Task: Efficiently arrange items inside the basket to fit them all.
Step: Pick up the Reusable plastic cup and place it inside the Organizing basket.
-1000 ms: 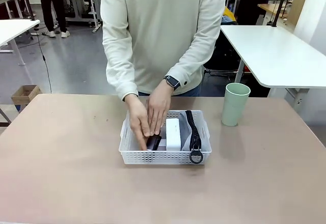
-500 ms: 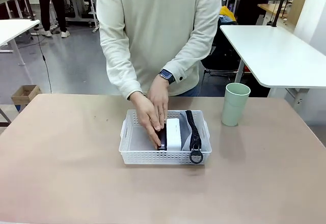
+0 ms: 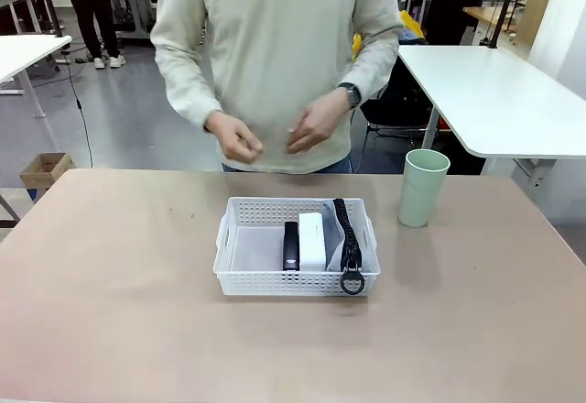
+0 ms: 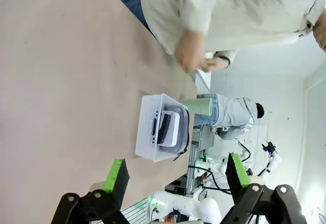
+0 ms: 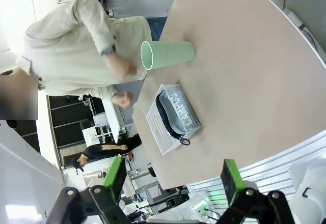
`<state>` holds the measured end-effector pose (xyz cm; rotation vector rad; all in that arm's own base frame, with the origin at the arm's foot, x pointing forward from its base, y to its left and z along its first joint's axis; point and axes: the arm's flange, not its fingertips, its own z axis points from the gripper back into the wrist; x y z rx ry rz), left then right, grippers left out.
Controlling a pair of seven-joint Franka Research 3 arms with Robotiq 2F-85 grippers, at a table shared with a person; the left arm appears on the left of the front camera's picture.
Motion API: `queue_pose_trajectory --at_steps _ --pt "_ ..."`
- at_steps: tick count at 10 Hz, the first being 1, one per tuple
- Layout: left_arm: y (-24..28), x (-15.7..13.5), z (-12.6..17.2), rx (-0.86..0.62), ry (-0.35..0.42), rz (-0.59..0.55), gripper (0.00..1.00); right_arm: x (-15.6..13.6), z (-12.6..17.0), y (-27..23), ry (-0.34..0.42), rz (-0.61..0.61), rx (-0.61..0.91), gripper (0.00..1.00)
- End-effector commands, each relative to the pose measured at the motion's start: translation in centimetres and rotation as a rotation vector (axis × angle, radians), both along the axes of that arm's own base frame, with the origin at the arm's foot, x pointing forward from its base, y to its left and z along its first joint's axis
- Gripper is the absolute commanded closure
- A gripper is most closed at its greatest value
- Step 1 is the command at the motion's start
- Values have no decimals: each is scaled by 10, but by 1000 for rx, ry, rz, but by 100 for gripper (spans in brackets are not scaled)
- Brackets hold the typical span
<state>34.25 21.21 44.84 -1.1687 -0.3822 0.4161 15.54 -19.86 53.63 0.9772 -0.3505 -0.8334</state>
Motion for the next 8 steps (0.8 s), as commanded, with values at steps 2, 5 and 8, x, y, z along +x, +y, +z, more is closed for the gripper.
queue_pose_trajectory --at_steps 2,5,8 --pt "-1 -4 1 2 11 -3 0 -2 -2 1 -19 10 -1 0" --pt "-1 -4 1 2 11 -3 0 0 0 0 0 0 0 0" --pt "-1 -4 1 2 11 -3 0 90 -19 34 -150 319 -96 0"
